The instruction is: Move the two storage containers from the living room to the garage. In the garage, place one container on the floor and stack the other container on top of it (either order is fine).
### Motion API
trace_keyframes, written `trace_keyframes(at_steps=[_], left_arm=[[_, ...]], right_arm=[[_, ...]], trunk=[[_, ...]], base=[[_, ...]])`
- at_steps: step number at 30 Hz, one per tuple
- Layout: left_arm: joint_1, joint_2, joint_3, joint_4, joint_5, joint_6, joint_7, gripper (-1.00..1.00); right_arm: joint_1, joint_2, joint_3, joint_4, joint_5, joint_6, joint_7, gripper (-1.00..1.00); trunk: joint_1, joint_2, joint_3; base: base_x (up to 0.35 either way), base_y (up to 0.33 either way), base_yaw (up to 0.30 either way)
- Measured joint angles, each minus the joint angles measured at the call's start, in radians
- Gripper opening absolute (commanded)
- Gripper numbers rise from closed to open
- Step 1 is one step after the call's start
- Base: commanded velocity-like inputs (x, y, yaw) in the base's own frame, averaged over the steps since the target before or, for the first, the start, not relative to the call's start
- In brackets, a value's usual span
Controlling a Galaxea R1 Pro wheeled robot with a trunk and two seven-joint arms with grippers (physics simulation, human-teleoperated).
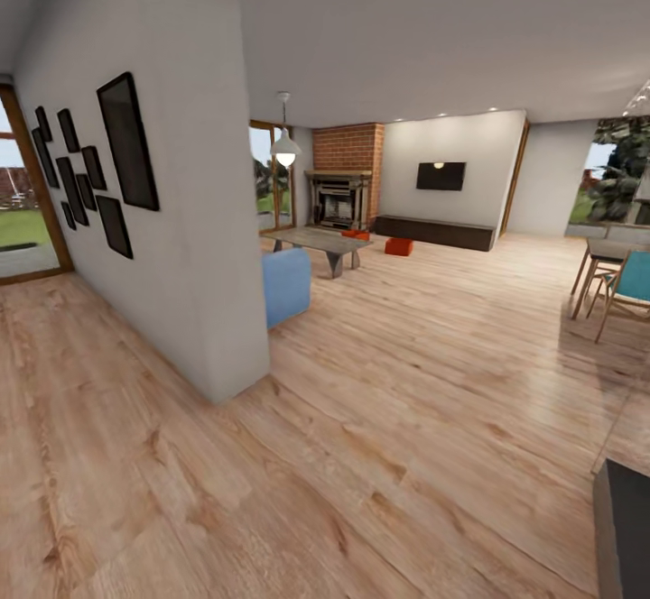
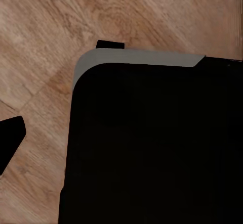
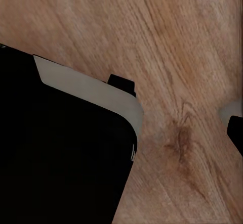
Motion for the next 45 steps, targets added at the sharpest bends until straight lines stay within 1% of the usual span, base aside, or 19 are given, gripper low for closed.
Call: trace_keyframes(at_steps=[9, 39, 45], left_arm=[[0.0, 0.0, 0.0, 0.0, 0.0, 0.001, 0.0, 1.0], [0.0, 0.0, 0.0, 0.0, 0.001, 0.001, 0.0, 1.0], [0.0, 0.0, 0.0, 0.0, 0.001, 0.002, 0.0, 1.0]], right_arm=[[0.0, 0.0, 0.001, 0.0, 0.001, 0.001, 0.0, 1.0], [0.0, 0.0, 0.002, 0.0, 0.002, 0.001, 0.0, 1.0], [0.0, 0.0, 0.002, 0.0, 0.002, 0.001, 0.0, 1.0]], trunk=[[0.0, 0.0, 0.0], [0.0, 0.0, 0.0], [0.0, 0.0, 0.0]], base=[[0.323, 0.0, -0.203], [0.323, 0.0, -0.004], [0.323, 0.0, -0.208]])
